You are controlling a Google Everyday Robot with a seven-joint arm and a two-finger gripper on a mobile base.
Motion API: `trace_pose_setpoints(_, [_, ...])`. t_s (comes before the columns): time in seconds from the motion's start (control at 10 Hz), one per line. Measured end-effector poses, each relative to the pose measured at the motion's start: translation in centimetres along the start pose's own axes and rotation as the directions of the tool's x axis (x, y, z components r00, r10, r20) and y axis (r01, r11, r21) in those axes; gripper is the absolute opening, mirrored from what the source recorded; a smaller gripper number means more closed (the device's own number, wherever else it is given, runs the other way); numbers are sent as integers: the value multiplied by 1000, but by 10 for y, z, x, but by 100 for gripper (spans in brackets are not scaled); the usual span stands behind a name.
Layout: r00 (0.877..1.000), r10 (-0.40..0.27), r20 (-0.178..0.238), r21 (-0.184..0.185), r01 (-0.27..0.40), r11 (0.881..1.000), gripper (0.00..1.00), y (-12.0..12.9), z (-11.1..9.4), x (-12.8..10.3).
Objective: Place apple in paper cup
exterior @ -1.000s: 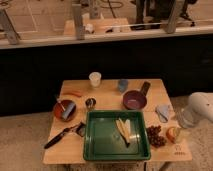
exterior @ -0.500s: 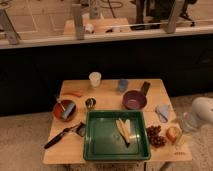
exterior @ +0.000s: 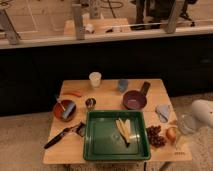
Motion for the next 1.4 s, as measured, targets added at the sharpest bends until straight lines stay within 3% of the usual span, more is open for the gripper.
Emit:
trace_pose_setpoints(0.2, [1000,-5,3,-6,6,1000,73,0,6,-2])
trace_pose_setpoints(0.5, [1000,-2,1,-15,2,1000,46,0,13,1])
trace_pose_setpoints(0.6, [1000,-7,20,-26,7,1000,35,1,14,1])
trace_pose_setpoints(0.9, [997,-29,73,-32,31,999,31,2,8,-2])
trace_pose_setpoints(1.0, [996,-37,76,-18,38,999,31,-1,-2,-6])
trace_pose_setpoints(1.4, [993,-72,93,60,66,996,31,-31,-82,-36])
